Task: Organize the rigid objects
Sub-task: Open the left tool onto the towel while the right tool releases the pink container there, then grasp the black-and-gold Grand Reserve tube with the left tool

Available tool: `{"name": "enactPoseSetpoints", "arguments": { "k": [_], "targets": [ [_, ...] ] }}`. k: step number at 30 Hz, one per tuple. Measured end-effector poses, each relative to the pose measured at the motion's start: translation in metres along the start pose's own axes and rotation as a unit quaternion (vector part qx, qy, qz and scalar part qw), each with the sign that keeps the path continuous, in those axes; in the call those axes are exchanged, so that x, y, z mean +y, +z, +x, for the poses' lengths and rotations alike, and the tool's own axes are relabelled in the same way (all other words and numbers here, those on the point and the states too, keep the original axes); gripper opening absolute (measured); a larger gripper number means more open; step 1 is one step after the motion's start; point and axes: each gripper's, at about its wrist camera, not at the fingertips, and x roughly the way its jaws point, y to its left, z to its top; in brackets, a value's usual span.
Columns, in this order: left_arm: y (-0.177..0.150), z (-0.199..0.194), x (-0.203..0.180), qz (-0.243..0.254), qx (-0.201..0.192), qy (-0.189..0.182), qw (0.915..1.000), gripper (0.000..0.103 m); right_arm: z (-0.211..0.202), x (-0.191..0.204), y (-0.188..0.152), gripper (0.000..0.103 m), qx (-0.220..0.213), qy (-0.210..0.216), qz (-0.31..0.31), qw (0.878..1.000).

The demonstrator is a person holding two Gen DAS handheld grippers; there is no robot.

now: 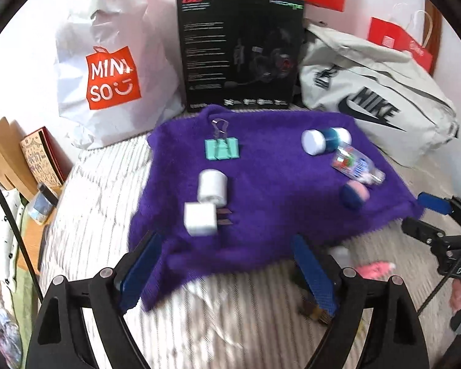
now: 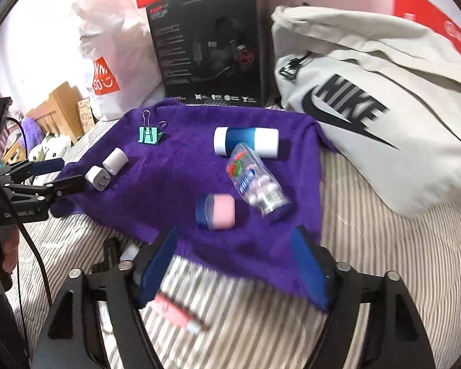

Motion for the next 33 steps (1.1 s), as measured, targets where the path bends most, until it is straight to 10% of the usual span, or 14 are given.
{"name": "enactPoseSetpoints", "arguments": {
  "k": [20,33],
  "targets": [
    [-0.072,0.02,-0.082,-0.006,0.074,-0.028,0.9969,0.088,-0.085,-0.027,-0.061,0.082,-0.012,-0.034,0.067,0.997],
    [-0.091,0.007,-0.032,-0.041,0.069,-0.001,0.9968,0.09,-0.102,-0.023,-0.071,0.082,-0.021,-0.045,0.058,0.997]
  ]
}}
